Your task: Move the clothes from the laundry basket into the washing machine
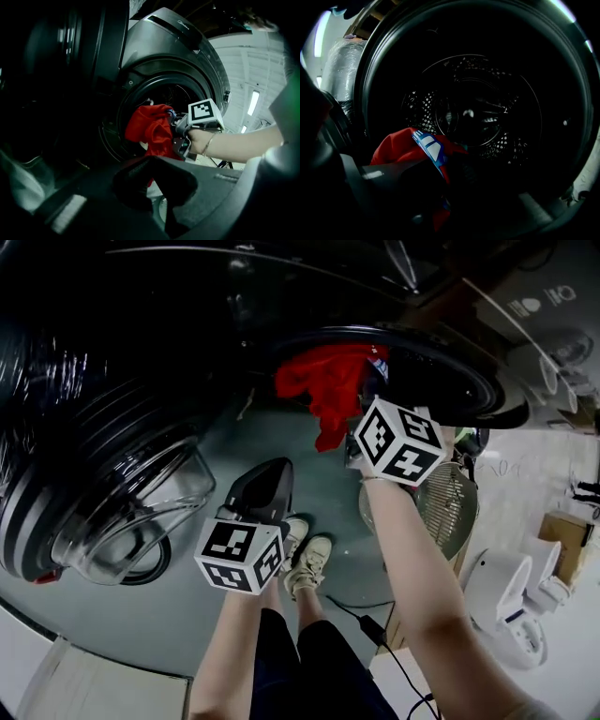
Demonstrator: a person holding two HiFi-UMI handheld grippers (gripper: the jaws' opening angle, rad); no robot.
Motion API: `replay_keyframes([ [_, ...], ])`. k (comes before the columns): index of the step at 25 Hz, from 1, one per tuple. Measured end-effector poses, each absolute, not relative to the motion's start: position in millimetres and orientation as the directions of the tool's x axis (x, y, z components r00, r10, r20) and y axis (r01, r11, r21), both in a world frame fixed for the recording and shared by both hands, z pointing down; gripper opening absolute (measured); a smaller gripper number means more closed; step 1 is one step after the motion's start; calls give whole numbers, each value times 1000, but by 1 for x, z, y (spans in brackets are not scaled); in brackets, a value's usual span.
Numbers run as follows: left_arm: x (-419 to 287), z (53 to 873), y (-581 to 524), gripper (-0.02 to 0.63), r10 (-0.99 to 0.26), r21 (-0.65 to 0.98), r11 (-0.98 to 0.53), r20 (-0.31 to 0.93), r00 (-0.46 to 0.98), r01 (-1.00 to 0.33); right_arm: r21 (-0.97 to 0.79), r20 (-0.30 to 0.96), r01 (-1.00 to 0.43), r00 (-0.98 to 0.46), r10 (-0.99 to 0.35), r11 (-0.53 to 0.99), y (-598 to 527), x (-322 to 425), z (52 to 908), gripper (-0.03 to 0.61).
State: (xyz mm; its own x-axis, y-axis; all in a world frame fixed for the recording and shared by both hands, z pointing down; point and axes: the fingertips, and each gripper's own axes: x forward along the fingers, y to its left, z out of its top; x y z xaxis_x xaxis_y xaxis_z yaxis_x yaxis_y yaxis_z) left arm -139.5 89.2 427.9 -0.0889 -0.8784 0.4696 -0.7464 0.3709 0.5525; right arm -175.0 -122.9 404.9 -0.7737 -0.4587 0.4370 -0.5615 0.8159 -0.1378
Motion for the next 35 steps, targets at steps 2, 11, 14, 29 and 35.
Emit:
replay_keyframes([
  [2, -137, 429, 96, 109, -878, 554, 371, 471, -88, -746, -128, 412, -568, -776, -477, 813, -135, -185, 397, 72],
  [11, -118, 430, 108, 109, -876, 551, 357, 479, -65, -754, -102, 351, -576, -784, -513, 811, -164, -216, 379, 82],
  [14, -117, 430, 105, 109, -878, 558, 351, 474, -59, -752, -100, 458, -588, -744, -487, 803, -158, -206, 407, 291],
  [29, -114, 437, 105, 109, -867, 538, 350, 496, -48, -767, -128, 730, -707, -542, -417, 696, -106, -62, 511, 567],
  [35, -108, 443, 101, 109, -866, 542, 348, 498, -41, -765, -116, 825, -823, -392, -408, 556, -123, -47, 566, 586],
])
